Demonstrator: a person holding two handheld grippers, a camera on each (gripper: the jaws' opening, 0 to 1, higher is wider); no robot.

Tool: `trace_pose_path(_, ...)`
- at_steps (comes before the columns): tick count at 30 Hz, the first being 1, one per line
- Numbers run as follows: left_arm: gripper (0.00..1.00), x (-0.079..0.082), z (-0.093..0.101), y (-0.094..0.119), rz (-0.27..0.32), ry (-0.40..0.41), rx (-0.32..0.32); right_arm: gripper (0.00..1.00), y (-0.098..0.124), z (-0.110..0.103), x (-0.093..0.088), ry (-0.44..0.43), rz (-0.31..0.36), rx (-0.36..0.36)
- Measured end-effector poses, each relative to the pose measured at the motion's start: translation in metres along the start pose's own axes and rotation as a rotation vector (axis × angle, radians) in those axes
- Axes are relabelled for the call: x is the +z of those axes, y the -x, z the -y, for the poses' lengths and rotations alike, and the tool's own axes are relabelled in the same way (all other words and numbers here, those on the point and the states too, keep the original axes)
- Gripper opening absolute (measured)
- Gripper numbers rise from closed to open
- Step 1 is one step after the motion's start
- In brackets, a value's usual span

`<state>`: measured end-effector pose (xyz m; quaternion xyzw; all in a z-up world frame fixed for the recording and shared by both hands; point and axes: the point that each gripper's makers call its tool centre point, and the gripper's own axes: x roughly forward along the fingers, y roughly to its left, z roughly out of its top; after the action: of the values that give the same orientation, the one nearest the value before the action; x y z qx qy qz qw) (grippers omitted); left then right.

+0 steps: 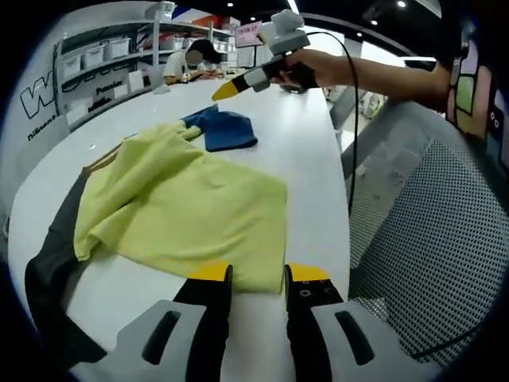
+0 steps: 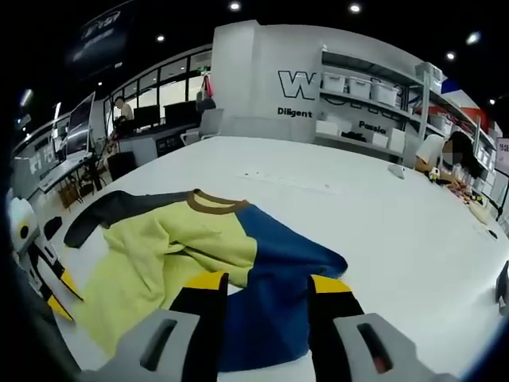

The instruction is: Fold the garment on the visible template until the final outline fits inside the template.

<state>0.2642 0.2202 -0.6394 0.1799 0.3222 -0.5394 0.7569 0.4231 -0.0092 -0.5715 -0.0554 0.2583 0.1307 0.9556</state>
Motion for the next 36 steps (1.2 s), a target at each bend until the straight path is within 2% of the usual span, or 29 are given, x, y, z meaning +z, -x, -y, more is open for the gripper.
trace_pose_path(8,0.13,0.000,0.003,-0.001,-0.004,0.006,0.003,0.36,0.000,-0.001,0.002,0.007,0.003,0.006)
trace_pose_path(12,0.05,-0.001,-0.001,-0.002,-0.009,0.009,0.022,0.36,0.000,-0.003,0.000,0.008,-0.002,0.010)
trace_pose_path(13,0.04,-0.001,-0.001,-0.002,-0.012,-0.003,0.027,0.35,0.000,-0.003,0.000,0.008,-0.003,0.010)
trace_pose_path(15,0.03,0.000,0.001,-0.003,-0.033,-0.125,0.039,0.35,0.000,-0.004,-0.002,0.003,-0.007,0.013)
trace_pose_path(19,0.00,0.002,-0.003,0.000,-0.048,-0.074,0.057,0.35,-0.003,-0.011,-0.006,0.029,-0.022,0.033)
trace_pose_path(20,0.00,0.004,-0.005,0.003,-0.034,-0.063,0.065,0.35,-0.003,-0.012,-0.006,0.031,-0.021,0.036)
trace_pose_path(22,0.00,0.016,-0.008,0.008,0.032,-0.013,0.081,0.35,-0.002,-0.013,-0.006,0.041,-0.025,0.036)
trace_pose_path(23,0.00,0.024,-0.007,0.014,0.064,0.000,0.088,0.35,-0.002,-0.014,-0.007,0.076,-0.031,0.039)
trace_pose_path(27,0.00,0.031,-0.010,0.025,0.090,0.024,0.120,0.34,-0.006,-0.022,-0.009,0.080,-0.036,0.076)
trace_pose_path(34,0.00,0.056,-0.022,0.049,0.203,0.083,0.198,0.35,-0.007,-0.028,-0.010,0.106,-0.042,0.095)
trace_pose_path(36,0.00,0.059,-0.024,0.053,0.215,0.093,0.210,0.35,-0.007,-0.030,-0.011,0.107,-0.046,0.104)
